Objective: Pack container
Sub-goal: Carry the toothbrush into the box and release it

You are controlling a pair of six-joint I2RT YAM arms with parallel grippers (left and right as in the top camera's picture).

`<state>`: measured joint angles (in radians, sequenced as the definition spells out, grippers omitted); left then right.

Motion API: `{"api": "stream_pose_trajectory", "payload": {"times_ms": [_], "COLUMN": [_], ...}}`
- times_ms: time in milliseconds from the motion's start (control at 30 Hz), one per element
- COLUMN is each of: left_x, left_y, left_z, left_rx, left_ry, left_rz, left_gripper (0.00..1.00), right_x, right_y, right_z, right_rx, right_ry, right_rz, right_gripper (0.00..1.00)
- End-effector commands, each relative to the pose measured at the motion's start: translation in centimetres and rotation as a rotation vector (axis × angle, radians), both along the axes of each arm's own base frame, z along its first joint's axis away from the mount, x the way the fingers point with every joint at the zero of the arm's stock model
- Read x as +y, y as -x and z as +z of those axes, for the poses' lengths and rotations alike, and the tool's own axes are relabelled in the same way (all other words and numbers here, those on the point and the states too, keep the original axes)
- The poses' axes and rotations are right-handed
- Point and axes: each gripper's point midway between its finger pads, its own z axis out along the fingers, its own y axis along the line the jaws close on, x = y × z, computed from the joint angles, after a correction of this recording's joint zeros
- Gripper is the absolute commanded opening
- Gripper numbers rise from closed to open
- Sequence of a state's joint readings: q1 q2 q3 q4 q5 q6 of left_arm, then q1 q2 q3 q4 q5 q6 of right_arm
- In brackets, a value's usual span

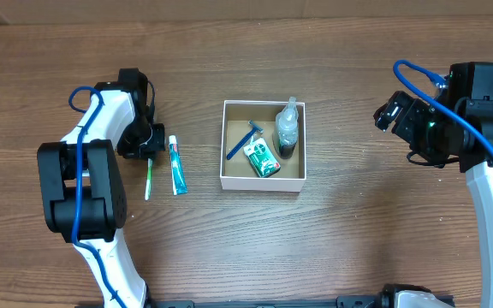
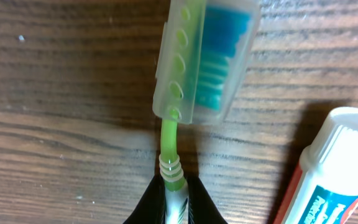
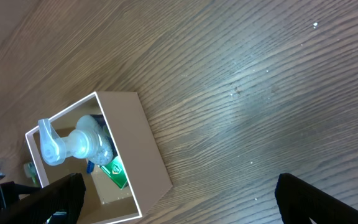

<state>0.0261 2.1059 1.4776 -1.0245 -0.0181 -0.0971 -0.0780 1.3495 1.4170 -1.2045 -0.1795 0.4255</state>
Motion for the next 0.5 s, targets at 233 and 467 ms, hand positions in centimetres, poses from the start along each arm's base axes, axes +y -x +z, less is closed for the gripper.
{"api": "stream_pose_trajectory", "payload": {"times_ms": [233,467], "left_x": [-14.3,-21.2], "left_y": [-3.2,-1.3], "left_z": [18.2,14.1], "left_rx": [-0.477,-0.388], "left_ry": [0.153,0.179], "left_rz": [-0.3,-0.324], "left_gripper": [0.04,0.08], "right_x": [0.0,0.0], "right_y": [0.0,0.0], "right_z": [0.4,0.4], "right_rx": [-0.013,-0.013], "right_ry": [-0.006,-0.006], "right_rz": [-0.004,-0.004], "right_gripper": [1.0,1.0]}}
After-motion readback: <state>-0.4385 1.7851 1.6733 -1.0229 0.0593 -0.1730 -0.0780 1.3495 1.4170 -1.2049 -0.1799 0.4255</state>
